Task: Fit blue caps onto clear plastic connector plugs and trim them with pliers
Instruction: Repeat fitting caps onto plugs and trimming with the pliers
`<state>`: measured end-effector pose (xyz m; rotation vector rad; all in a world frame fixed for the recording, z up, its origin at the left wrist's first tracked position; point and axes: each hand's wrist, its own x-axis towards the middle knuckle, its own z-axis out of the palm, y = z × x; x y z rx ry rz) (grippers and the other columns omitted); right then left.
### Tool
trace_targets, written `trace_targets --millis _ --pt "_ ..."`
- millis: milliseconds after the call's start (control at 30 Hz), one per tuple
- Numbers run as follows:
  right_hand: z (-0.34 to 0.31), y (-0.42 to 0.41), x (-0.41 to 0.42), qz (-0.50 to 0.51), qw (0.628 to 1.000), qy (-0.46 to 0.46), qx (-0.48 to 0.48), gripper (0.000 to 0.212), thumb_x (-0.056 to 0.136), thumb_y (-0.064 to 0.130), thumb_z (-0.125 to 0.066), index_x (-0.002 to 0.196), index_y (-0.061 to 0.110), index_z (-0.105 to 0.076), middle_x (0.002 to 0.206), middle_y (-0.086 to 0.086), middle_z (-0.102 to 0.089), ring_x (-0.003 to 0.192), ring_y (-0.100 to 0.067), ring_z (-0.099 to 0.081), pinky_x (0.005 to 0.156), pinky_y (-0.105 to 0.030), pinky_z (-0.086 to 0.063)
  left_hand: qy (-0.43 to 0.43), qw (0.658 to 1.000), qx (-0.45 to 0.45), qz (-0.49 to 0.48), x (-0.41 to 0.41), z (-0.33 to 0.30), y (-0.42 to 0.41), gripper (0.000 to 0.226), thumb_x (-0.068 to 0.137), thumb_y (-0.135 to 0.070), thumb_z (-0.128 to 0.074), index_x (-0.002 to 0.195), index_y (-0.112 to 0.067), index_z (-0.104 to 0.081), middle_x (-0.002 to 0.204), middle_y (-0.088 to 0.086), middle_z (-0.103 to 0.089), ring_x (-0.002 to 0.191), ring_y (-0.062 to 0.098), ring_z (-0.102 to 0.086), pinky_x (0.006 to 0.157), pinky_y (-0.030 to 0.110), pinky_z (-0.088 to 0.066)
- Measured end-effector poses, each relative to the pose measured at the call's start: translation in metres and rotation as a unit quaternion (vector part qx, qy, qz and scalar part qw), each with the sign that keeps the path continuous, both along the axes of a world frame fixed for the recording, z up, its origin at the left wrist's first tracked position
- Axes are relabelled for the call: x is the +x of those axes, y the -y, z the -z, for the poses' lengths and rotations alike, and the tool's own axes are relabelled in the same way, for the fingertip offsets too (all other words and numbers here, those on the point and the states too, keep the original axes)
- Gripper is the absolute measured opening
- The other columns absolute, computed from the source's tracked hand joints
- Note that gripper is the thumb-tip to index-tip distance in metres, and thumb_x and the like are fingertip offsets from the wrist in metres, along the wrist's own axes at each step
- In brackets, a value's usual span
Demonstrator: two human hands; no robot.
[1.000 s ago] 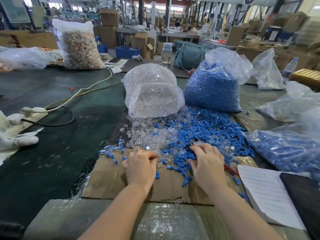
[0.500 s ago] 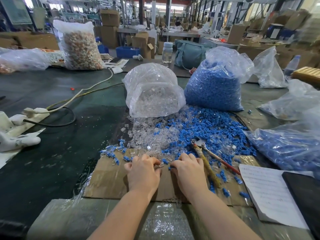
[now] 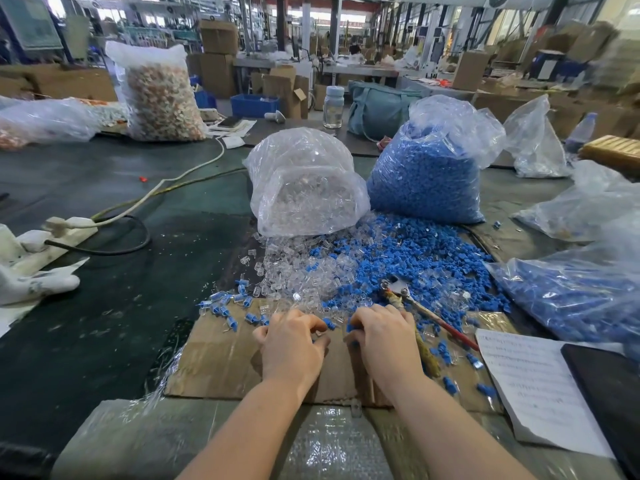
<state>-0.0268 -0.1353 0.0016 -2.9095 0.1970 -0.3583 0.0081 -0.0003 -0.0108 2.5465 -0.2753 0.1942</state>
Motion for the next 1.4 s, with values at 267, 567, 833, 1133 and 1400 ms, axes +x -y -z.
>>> trace_targets --millis 267,567,833,1133,1400 --pt "0.002 0.003 -0.003 0.012 1.0 0.004 0.012 0.028 0.095 0.016 -0.046 0.117 0.032 -0.055 0.111 0.01 -0.055 0.111 -0.015 -0.044 0.092 -0.033 -0.027 -0.009 0.999 0.029 -0.009 0.011 -0.008 0.008 0.025 0.089 -0.042 -0.055 0.113 -0.037 -0.06 0.111 -0.011 -0.057 0.108 0.012 -0.039 0.086 0.032 -0.018" --pt "-0.003 0.002 -0.004 0.008 0.997 0.026 0.072 0.001 0.093 0.025 -0.052 0.094 0.025 -0.053 0.093 0.01 -0.059 0.096 -0.015 -0.049 0.084 -0.031 -0.033 -0.006 1.0 -0.005 -0.005 0.01 -0.009 0.008 0.022 0.088 -0.028 -0.061 0.108 -0.035 -0.056 0.094 -0.014 -0.063 0.099 0.011 -0.047 0.084 0.029 -0.02" --pt "-0.01 0.001 -0.005 0.039 0.963 0.062 0.26 0.011 0.088 0.019 -0.063 0.078 0.018 -0.06 0.075 0.009 -0.057 0.076 -0.011 -0.051 0.072 -0.028 -0.043 -0.051 0.981 -0.185 0.041 0.009 -0.021 0.012 0.033 0.093 -0.015 -0.053 0.126 -0.018 -0.057 0.103 -0.003 -0.051 0.089 0.008 -0.051 0.084 0.019 -0.04" --pt "-0.015 -0.002 -0.005 0.065 0.914 0.063 0.396 0.011 0.086 0.011 -0.066 0.078 0.018 -0.064 0.076 0.005 -0.065 0.076 -0.012 -0.062 0.073 -0.026 -0.051 -0.166 0.884 -0.436 -0.02 0.002 -0.025 0.014 0.018 0.086 -0.008 -0.064 0.098 -0.019 -0.069 0.085 -0.012 -0.067 0.082 -0.002 -0.06 0.063 0.007 -0.045" --pt "-0.02 -0.009 -0.006 0.047 0.885 0.107 0.45 0.012 0.086 0.011 -0.066 0.076 0.017 -0.065 0.069 0.006 -0.064 0.065 0.0 -0.059 0.063 -0.014 -0.048 -0.224 0.817 -0.528 -0.067 -0.002 -0.023 0.015 0.016 0.085 0.005 -0.06 0.092 -0.008 -0.067 0.082 0.007 -0.067 0.071 0.012 -0.061 0.056 0.011 -0.05"
